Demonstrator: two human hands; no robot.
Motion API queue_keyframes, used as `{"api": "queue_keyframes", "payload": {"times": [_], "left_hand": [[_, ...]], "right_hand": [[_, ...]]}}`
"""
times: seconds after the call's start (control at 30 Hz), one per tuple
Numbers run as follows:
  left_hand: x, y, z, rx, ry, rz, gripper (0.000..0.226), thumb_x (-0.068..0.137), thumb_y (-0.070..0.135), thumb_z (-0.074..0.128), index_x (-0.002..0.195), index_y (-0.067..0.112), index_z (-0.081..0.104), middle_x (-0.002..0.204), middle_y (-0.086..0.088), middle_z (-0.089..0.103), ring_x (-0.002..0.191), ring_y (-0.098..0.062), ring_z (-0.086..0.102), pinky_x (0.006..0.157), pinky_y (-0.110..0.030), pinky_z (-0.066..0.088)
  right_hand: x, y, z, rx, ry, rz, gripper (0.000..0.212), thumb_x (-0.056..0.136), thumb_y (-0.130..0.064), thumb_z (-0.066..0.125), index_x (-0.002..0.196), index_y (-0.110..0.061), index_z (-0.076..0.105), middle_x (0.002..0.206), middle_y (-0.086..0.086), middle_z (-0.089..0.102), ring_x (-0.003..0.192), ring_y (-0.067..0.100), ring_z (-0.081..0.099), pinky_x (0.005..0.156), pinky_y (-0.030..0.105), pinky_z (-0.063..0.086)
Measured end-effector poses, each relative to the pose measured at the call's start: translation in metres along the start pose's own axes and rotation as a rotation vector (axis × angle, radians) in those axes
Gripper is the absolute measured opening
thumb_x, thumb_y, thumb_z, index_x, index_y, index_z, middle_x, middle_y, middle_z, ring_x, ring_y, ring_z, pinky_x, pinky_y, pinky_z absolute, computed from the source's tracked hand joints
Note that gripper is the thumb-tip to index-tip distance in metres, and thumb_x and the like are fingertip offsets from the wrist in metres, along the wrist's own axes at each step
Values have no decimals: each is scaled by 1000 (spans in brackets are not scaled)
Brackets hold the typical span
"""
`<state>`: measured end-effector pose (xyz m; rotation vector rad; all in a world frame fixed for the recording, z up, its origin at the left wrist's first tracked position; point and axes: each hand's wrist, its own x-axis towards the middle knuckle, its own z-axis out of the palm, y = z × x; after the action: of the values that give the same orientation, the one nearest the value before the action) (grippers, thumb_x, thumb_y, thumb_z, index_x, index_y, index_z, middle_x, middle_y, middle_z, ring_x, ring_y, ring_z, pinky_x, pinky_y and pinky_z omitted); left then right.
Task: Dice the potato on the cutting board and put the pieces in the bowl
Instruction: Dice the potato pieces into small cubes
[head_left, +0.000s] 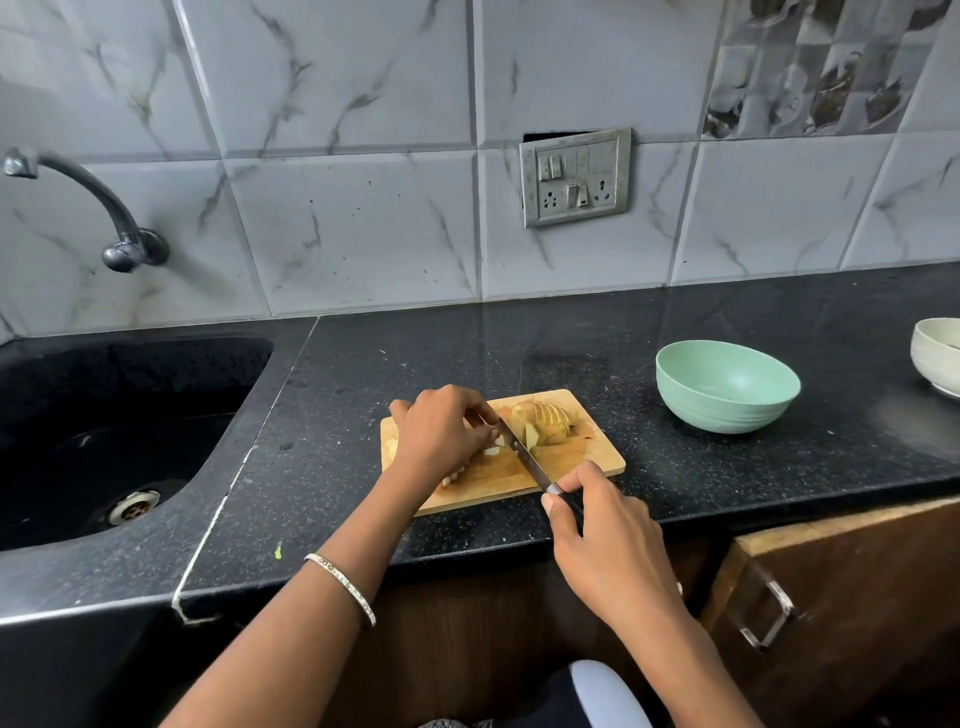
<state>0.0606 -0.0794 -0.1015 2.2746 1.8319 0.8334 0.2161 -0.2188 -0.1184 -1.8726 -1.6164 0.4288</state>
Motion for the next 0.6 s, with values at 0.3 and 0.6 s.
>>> {"api": "queue_keyframes", "payload": {"times": [0.3,0.6], "left_hand": [[1,0,8,83,16,-69,29,75,59,73,74,30,75,74,11,68,94,-15,57,83,-39,26],[1,0,9,23,-25,-105,11,83,39,71,80,31,77,63,15,59,94,-17,61,87,-41,27]], "right_hand": [[1,0,-4,4,22,-6,10,103,-43,45,103,-33,46,84,-6,58,81,20,48,68,37,36],[-1,2,-3,1,8,-15,12,103,-44,45,101,-32,45,82,-7,57,87,23,55,68,37,35]]}}
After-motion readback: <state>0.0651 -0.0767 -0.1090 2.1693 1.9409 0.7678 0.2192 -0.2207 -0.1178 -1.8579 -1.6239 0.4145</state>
